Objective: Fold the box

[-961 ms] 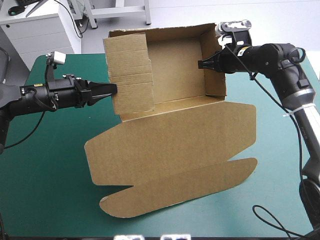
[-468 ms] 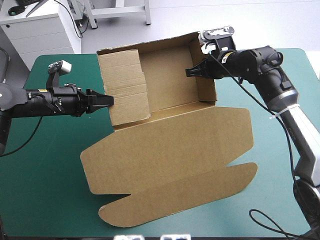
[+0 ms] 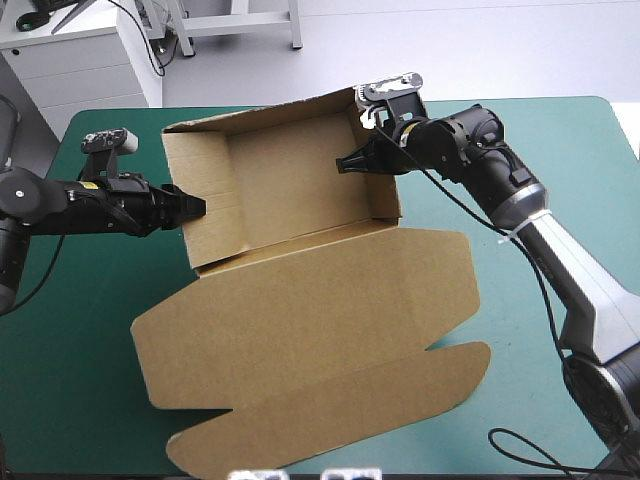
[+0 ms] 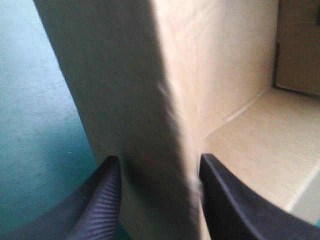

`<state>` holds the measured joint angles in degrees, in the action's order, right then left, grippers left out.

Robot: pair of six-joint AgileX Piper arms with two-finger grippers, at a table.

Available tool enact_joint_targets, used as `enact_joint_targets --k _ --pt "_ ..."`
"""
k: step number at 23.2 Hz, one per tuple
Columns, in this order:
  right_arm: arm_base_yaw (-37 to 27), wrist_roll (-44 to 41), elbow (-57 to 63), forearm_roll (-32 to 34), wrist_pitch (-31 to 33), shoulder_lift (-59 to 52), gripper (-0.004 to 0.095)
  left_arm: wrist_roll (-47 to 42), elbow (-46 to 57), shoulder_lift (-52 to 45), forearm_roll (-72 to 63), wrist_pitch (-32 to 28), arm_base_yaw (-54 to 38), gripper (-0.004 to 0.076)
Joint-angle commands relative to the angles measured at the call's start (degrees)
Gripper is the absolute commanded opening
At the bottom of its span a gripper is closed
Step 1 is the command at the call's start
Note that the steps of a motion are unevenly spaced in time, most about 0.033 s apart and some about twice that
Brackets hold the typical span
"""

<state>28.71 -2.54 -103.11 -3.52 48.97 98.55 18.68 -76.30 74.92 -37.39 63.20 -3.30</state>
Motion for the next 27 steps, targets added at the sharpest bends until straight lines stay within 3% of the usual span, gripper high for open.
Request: enact_joint_targets --k 1,8,12,14,18,21,27 --pt "1.3 -0.6 -1.9 -2.7 -5.5 -2.9 -0.0012 -4.0 -1.8 -1.6 5.7 -6.2 3.1 0.0337" --pt "1.6 -0.5 -1.9 -2.1 -4.5 -2.8 -0.0012 -6.0 -1.8 -1.4 8.5 -11.8 6.9 0.0324" --pt "1.6 -0.6 -1.9 -1.6 -4.3 -2.8 -0.0012 -6.0 -1.8 -1.4 8.6 -12.2 6.9 0.0145" --pt "1.6 -0.6 -1.9 -1.6 -4.3 -2.8 -0.0012 -5.8 -1.8 -1.4 8.6 -12.2 6.9 -0.0004" --pt "1.7 -0.6 -1.9 -1.9 -3.4 -2.5 -0.0012 -14.3 -1.8 -1.4 14.5 -13.6 6.9 -0.0008" --pt "1.7 -0.6 -1.9 -1.2 -0.9 -2.2 -0.0012 -15.9 -1.8 -1.0 17.9 -13.2 6.9 -0.0008" --pt "1.7 -2.4 -1.9 4.1 9.5 -2.2 -0.0012 -16.1 -1.8 1.7 20.6 -9.1 8.0 -0.0008"
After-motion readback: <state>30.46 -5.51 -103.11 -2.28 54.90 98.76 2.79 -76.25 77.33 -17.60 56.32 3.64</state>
